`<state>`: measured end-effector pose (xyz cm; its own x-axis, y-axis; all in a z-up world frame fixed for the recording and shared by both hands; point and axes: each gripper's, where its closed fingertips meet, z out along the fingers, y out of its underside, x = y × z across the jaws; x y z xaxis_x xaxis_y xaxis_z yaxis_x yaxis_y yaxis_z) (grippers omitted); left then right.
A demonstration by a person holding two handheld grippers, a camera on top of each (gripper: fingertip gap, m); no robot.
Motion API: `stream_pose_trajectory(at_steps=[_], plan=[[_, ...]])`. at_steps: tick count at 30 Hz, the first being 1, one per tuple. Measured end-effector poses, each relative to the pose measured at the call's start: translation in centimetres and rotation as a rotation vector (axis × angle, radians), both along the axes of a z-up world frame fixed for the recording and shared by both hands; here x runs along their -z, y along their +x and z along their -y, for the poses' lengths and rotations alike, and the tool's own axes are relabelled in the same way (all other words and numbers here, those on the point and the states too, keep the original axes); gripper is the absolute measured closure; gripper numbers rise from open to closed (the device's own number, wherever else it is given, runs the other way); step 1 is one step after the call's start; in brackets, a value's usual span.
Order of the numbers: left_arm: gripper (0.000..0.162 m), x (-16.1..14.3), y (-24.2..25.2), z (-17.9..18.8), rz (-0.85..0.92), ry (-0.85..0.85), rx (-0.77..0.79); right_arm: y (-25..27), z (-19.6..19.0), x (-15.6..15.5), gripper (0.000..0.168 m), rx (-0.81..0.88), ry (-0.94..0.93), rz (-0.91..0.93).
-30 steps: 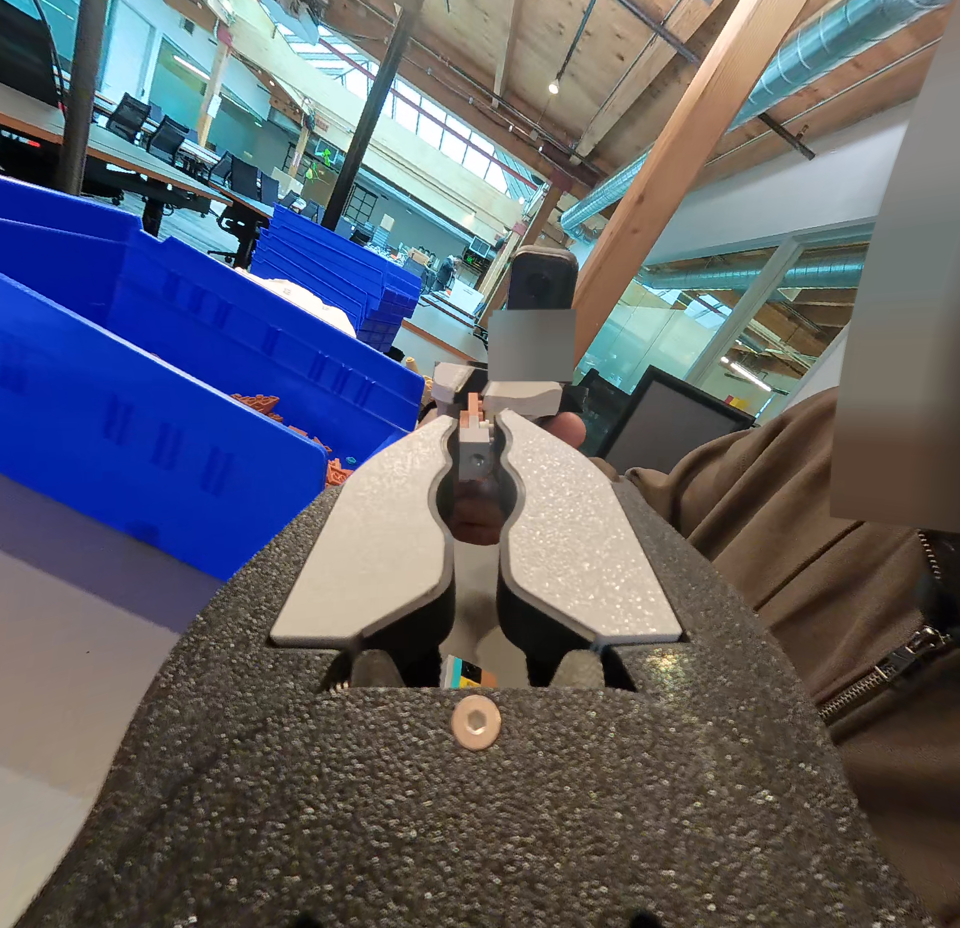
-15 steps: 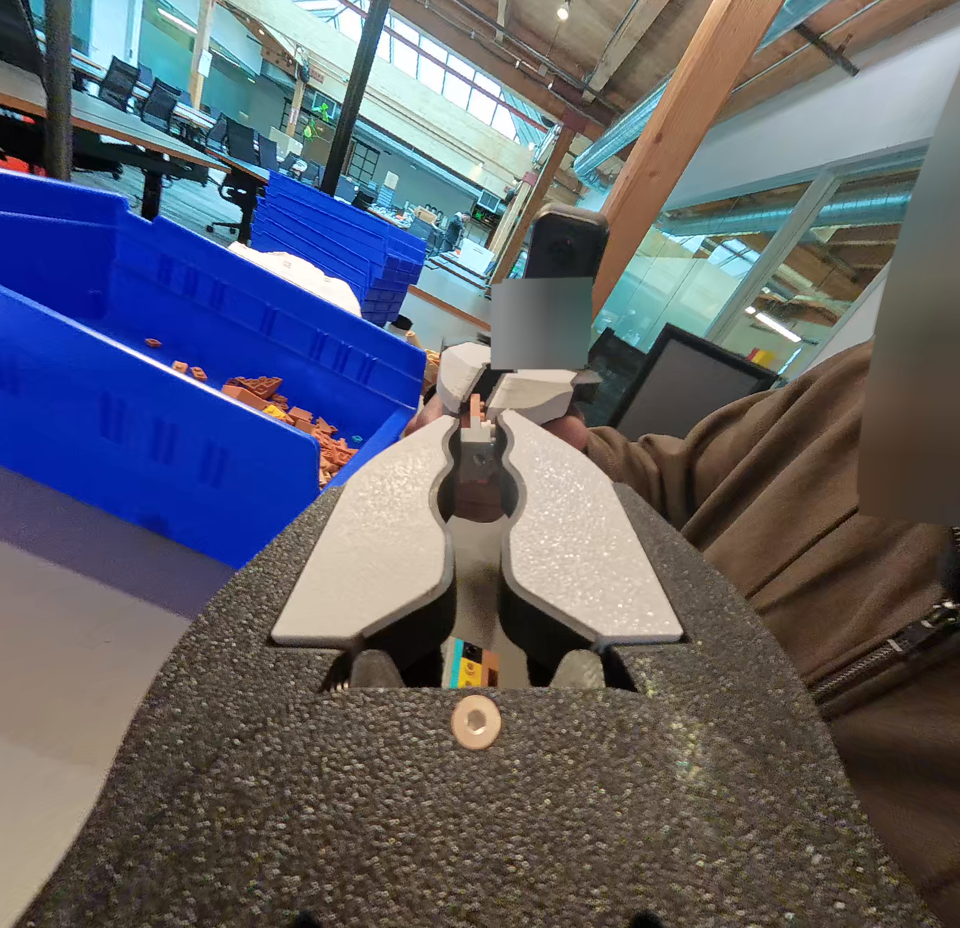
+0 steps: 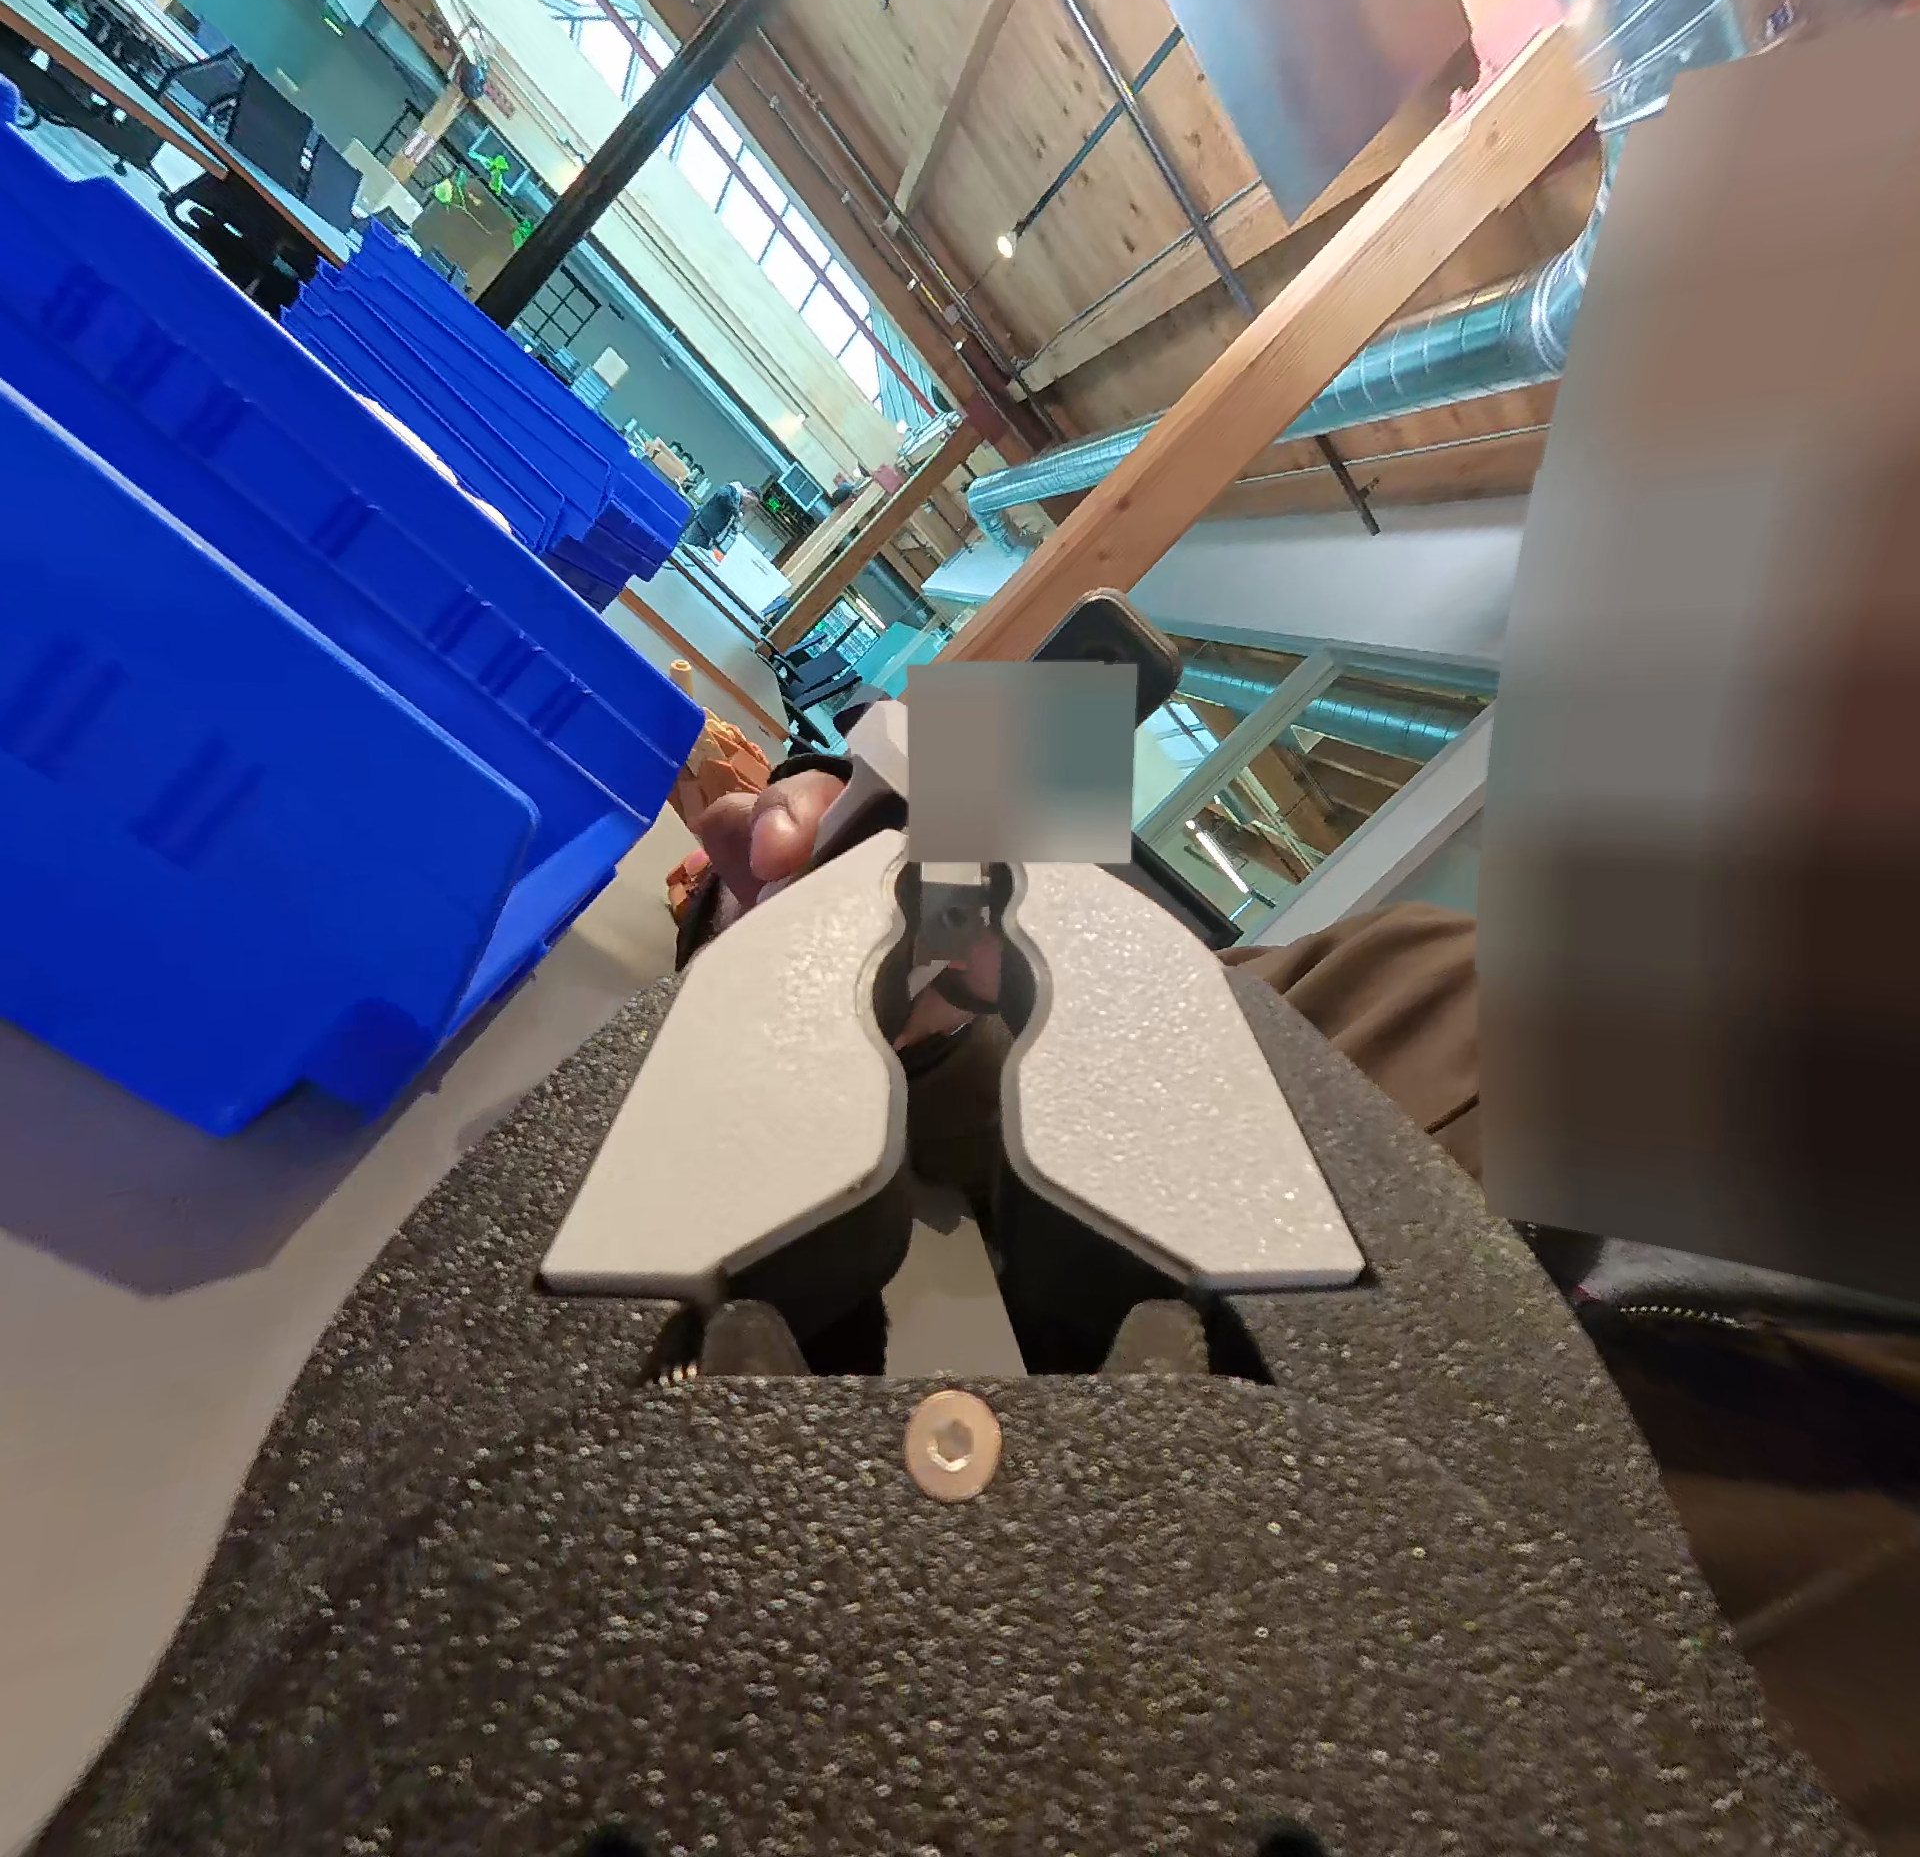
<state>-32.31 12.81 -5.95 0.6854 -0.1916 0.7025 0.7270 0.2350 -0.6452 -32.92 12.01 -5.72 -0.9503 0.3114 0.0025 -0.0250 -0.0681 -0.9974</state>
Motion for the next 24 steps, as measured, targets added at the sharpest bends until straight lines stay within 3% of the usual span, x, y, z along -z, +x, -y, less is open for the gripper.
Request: stream_pose_trajectory(at_steps=[6, 11, 16, 24], plan=[[0.15, -0.2, -0.3, 0.0, 0.035, 0.026, -0.028, -0.5, -0.4, -0.4, 0.16, 0.099, 0.027, -0.115], [0.15, -0.7, -2.8, 1.9, 0.149, 0.109, -0.178, -1.2, -0.9, -0.3, 0.155, 0.348, 0.254, -0.534], [0.15, 0.4, -3.6, 1.9, 0.274, 0.084, -0.233, -1.3, 0.5, 2.4, 0.145, 0.48, 0.593, -0.964], [0.15, 1.4, -3.5, 1.3, 0.329, 0.011, -0.238, -3.0, -0.3, 2.6, 0.142, 0.605, 0.724, -1.036]])
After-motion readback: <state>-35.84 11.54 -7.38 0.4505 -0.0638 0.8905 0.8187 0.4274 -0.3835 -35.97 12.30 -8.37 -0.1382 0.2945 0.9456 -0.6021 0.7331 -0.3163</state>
